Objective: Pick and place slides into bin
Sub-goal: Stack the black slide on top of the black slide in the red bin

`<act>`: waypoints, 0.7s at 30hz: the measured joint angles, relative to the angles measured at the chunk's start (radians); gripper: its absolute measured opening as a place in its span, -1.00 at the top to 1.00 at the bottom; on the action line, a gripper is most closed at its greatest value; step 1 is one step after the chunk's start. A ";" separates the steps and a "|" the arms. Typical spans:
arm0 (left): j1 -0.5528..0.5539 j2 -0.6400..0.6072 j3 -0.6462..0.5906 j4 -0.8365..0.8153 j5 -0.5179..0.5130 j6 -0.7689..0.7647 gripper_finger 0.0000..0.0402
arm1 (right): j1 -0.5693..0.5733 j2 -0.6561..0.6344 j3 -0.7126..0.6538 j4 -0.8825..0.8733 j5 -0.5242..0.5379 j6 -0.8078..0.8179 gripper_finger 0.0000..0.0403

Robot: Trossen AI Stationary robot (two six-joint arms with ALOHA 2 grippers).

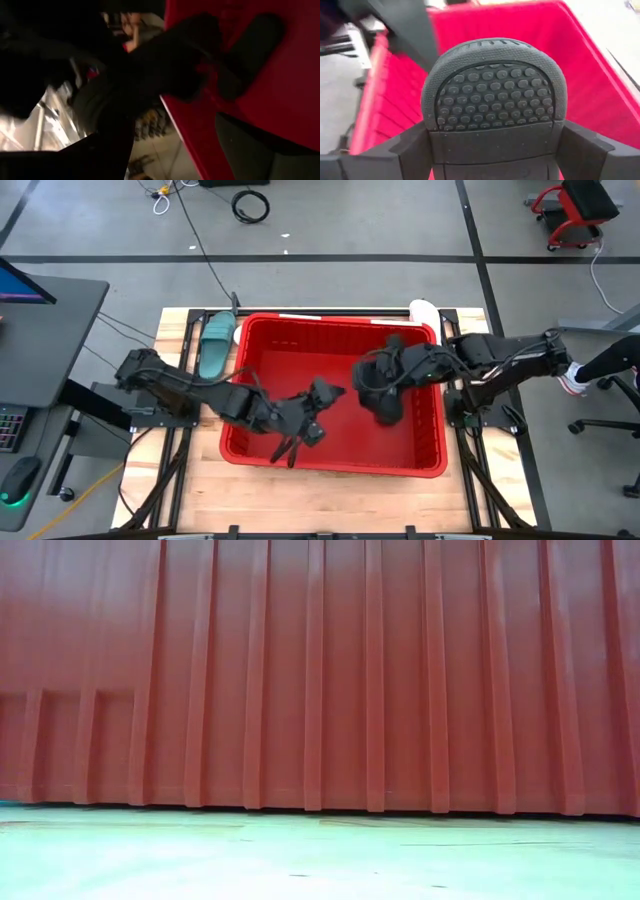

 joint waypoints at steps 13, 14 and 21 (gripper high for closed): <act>0.019 -0.235 -0.002 -0.438 -0.267 -0.887 -0.25 | -0.150 0.084 0.005 -0.337 0.193 0.635 -0.64; 0.031 -0.248 -0.002 -0.443 -0.278 -0.930 -0.24 | -0.154 0.102 0.005 -0.338 0.192 0.671 -0.65; 0.067 -0.400 -0.003 -0.463 -0.361 -0.952 -0.13 | -0.183 0.243 0.005 -0.356 0.096 0.869 -0.64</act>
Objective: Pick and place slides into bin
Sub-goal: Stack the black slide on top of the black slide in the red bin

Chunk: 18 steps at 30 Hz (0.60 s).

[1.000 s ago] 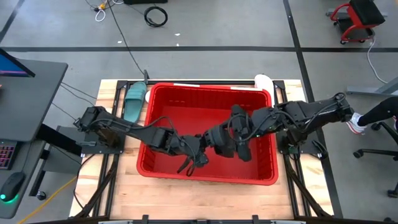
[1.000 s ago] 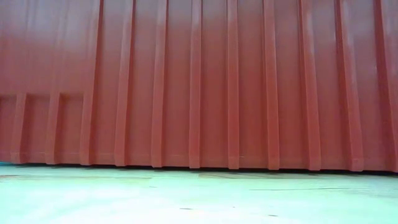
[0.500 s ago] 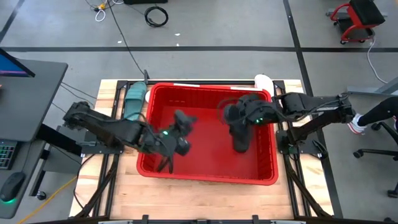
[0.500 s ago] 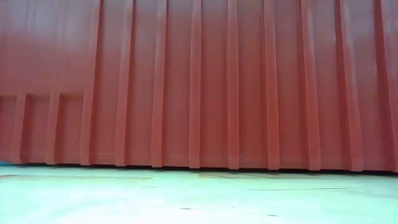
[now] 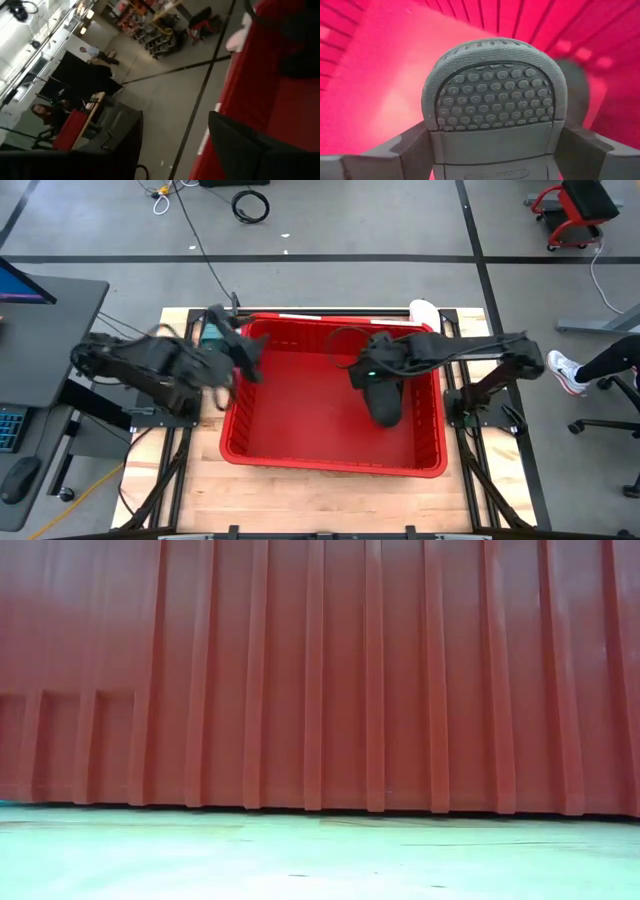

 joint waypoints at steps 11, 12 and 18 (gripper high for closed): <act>0.000 -0.322 0.000 -0.317 0.030 -0.351 0.03 | -0.143 0.095 0.000 -0.165 -0.118 0.152 -0.64; 0.000 -0.343 0.000 -0.338 0.041 -0.394 0.04 | -0.158 0.097 0.000 -0.165 -0.122 0.152 -0.64; 0.000 -0.419 0.000 -0.445 0.156 -0.576 0.11 | -0.243 0.122 0.000 -0.164 -0.136 0.145 -0.64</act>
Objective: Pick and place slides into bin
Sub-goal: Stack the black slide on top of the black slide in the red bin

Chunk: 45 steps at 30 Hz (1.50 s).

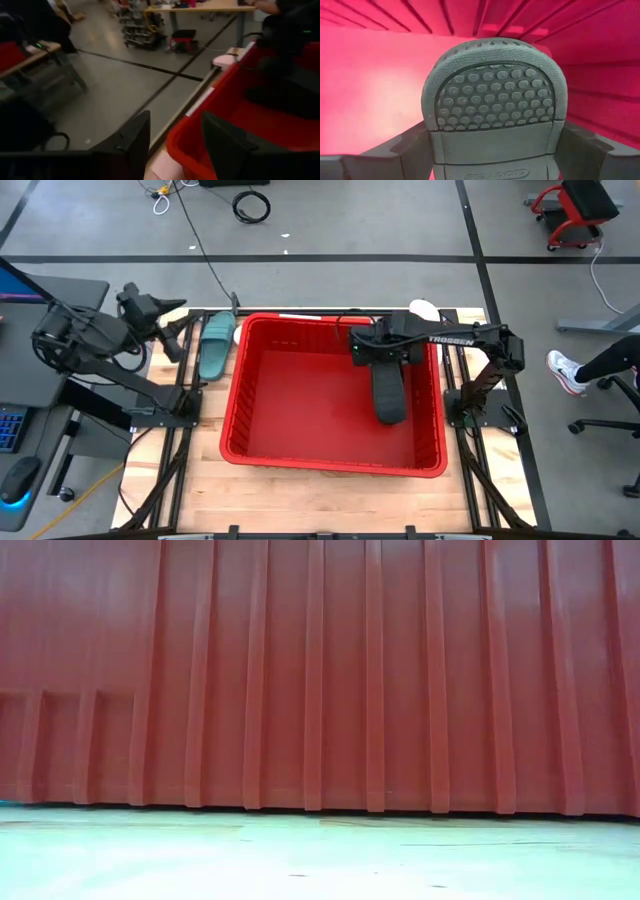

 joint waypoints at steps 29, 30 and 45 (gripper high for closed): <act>0.000 0.017 -0.001 -0.044 0.095 0.001 0.24 | -0.148 -0.002 -0.370 0.264 -0.178 -0.024 -0.95; 0.000 0.017 -0.001 -0.044 0.095 -0.003 0.24 | -0.147 -0.002 -0.367 0.264 -0.177 -0.024 -0.96; 0.000 0.017 -0.001 -0.044 0.095 -0.021 0.30 | -0.158 -0.097 -0.304 0.149 -0.191 -0.093 -0.98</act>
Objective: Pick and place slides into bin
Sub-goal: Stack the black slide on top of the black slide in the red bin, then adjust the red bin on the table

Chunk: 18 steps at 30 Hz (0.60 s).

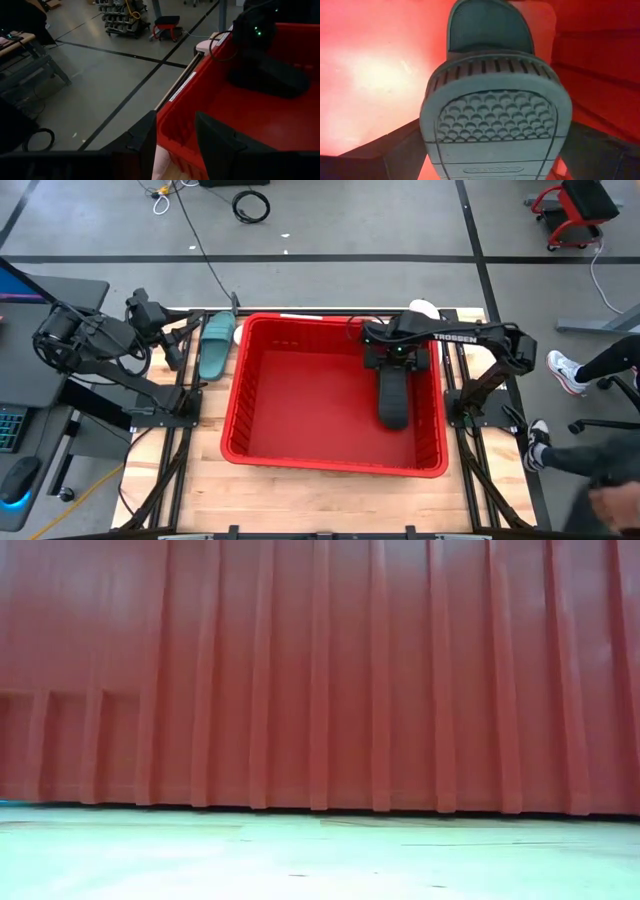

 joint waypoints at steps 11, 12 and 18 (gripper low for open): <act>0.000 0.000 0.000 0.000 0.006 -0.038 0.34 | -0.041 0.061 -0.001 0.076 0.100 -0.173 -0.98; 0.000 0.000 0.000 0.000 0.007 -0.039 0.34 | -0.039 0.062 -0.001 0.081 0.128 -0.176 -0.98; 0.000 0.000 0.000 0.000 0.008 -0.057 0.31 | -0.011 0.062 -0.001 0.085 0.192 -0.197 -0.99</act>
